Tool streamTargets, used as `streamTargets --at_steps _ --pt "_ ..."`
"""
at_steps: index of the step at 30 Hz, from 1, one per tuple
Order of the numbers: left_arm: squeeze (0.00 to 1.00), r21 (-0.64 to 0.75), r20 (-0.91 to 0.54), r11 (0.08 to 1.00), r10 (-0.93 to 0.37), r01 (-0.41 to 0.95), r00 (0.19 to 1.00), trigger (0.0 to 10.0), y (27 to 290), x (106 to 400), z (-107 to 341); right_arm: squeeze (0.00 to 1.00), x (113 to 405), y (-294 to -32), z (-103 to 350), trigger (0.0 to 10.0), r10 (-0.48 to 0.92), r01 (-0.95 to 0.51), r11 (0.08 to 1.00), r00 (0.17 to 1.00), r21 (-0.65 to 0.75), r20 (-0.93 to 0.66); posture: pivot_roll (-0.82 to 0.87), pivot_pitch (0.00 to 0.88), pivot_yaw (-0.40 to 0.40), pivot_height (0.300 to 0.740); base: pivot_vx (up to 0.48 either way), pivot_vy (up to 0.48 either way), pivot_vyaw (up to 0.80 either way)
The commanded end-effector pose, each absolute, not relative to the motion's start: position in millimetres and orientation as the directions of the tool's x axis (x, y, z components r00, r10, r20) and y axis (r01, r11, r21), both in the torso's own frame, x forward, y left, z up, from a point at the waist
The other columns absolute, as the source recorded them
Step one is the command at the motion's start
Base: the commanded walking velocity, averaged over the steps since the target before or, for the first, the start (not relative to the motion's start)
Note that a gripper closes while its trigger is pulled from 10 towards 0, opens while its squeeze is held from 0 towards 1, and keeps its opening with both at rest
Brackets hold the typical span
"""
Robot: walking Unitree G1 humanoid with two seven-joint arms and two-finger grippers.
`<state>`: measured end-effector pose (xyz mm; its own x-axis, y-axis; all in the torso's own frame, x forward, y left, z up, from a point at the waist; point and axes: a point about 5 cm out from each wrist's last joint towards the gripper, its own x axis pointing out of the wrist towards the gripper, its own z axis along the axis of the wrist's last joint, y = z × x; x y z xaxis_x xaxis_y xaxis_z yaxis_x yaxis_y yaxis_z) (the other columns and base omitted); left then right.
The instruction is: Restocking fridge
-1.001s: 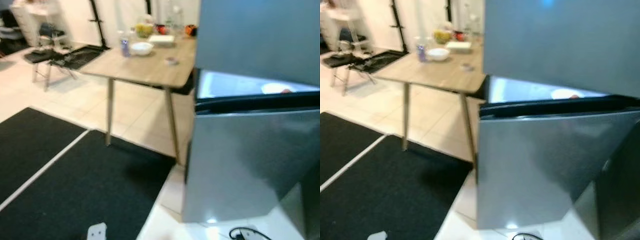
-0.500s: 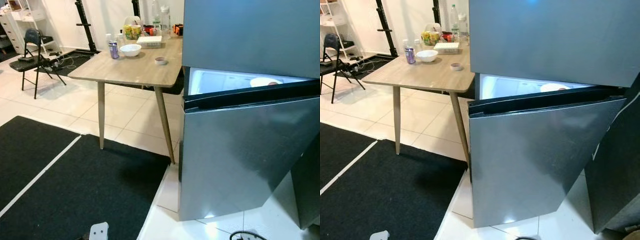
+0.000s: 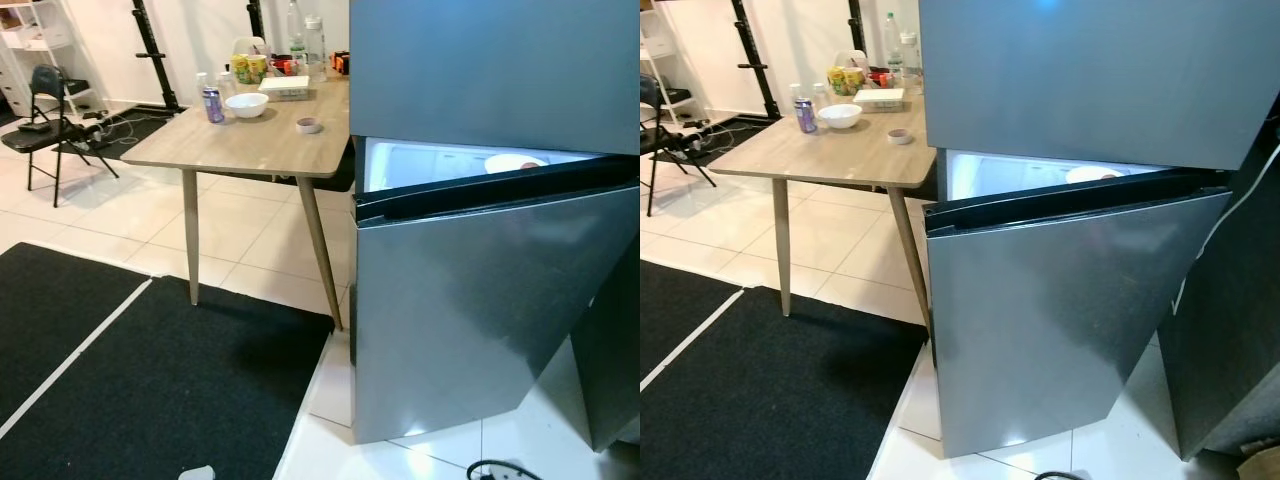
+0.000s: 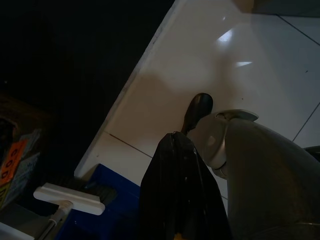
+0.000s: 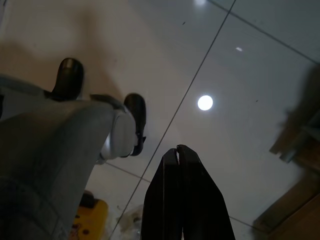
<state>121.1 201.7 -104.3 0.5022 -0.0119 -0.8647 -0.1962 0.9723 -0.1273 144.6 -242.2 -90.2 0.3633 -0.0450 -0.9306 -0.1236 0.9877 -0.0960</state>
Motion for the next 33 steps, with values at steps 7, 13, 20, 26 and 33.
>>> streamTargets --at_steps 7,13,20,26,33 --pt "0.00 -0.111 -0.848 0.978 -0.002 -0.175 0.529 10.0 212.7 134.5 -98.1 0.00 136.9 -237.8 -94.0 10.0 -0.024 -0.141 0.987 0.343 -0.077 -0.939 -0.06 0.000 0.053 0.740 0.000 0.000 0.00" --pt "0.00 -0.117 -0.858 0.978 -0.011 -0.174 0.514 10.0 210.1 130.9 -99.9 0.00 136.1 -234.0 -95.2 10.0 -0.016 -0.126 0.990 0.345 -0.063 -0.939 -0.06 0.000 0.054 0.740 0.209 0.000 0.00" --pt "0.00 -0.135 -0.863 0.976 -0.031 -0.172 0.505 10.0 204.2 125.8 -102.4 0.00 142.5 -231.4 -93.3 10.0 0.004 -0.121 0.992 0.378 -0.045 -0.926 -0.06 0.000 0.052 0.740 0.254 0.000 0.00" --pt "0.00 -0.137 -0.861 0.977 -0.035 -0.164 0.507 10.0 204.1 125.6 -102.4 0.00 144.5 -228.7 -93.1 10.0 0.014 -0.118 0.992 0.386 -0.035 -0.922 -0.06 0.000 0.057 0.740 0.258 0.000 0.00" --pt "0.00 -0.130 -0.859 0.980 -0.036 -0.150 0.511 10.0 205.2 127.4 -101.6 0.00 145.3 -225.9 -93.3 10.0 0.025 -0.057 0.998 0.410 0.002 -0.912 -0.06 0.000 0.065 0.740 0.257 0.000 0.00"
